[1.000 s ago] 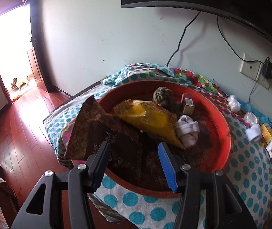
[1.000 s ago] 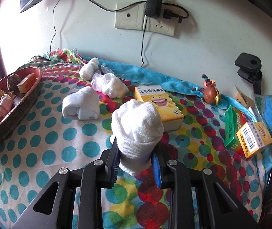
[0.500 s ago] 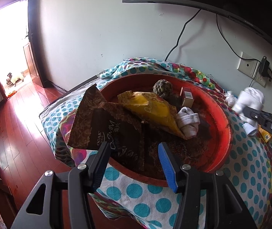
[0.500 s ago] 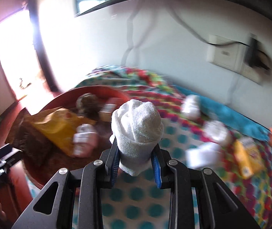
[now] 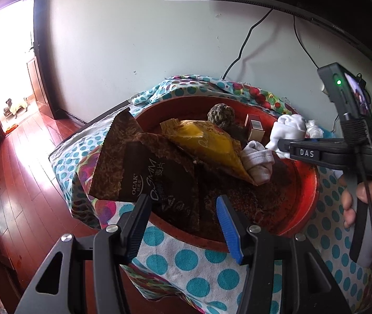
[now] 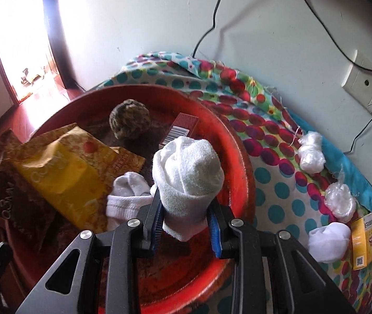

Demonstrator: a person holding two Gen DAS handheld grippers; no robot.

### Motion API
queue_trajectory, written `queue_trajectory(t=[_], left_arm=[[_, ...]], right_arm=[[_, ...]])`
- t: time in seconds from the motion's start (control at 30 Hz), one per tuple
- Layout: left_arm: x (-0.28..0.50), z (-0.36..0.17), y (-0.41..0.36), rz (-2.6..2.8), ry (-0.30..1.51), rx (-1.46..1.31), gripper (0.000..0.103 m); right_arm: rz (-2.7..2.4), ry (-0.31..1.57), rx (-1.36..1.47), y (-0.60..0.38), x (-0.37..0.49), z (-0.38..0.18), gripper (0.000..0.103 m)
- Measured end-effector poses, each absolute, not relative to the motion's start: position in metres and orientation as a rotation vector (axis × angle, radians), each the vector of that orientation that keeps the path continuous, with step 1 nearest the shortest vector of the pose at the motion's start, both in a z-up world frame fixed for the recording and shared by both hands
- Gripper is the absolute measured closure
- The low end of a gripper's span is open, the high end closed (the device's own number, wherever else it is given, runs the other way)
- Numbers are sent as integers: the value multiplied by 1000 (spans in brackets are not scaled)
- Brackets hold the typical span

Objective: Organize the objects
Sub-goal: 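Lower the white sock into the red tray and open the right gripper, then move right gripper to the yellow medicine box while left approaches a flat white sock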

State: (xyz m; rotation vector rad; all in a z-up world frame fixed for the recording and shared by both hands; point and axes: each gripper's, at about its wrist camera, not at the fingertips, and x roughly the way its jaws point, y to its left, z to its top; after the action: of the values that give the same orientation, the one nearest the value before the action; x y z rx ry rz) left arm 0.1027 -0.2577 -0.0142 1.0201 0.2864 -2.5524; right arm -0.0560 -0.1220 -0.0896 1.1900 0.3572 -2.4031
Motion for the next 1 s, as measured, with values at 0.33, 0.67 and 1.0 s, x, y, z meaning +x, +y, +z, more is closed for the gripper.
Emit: queue_trajectory(t=[0.33, 0.67, 1.0], left_arm=[[100, -18, -259, -2538, 271, 1036, 50], [90, -7, -234, -2592, 183, 1007, 50], [59, -8, -150, -2764, 1, 1081, 50]], right_arm=[[-2397, 314, 1163, -116, -53, -94, 52], [-2549, 248, 868, -34, -24, -57, 32], [-2770, 181, 1029, 125, -34, -89, 29]])
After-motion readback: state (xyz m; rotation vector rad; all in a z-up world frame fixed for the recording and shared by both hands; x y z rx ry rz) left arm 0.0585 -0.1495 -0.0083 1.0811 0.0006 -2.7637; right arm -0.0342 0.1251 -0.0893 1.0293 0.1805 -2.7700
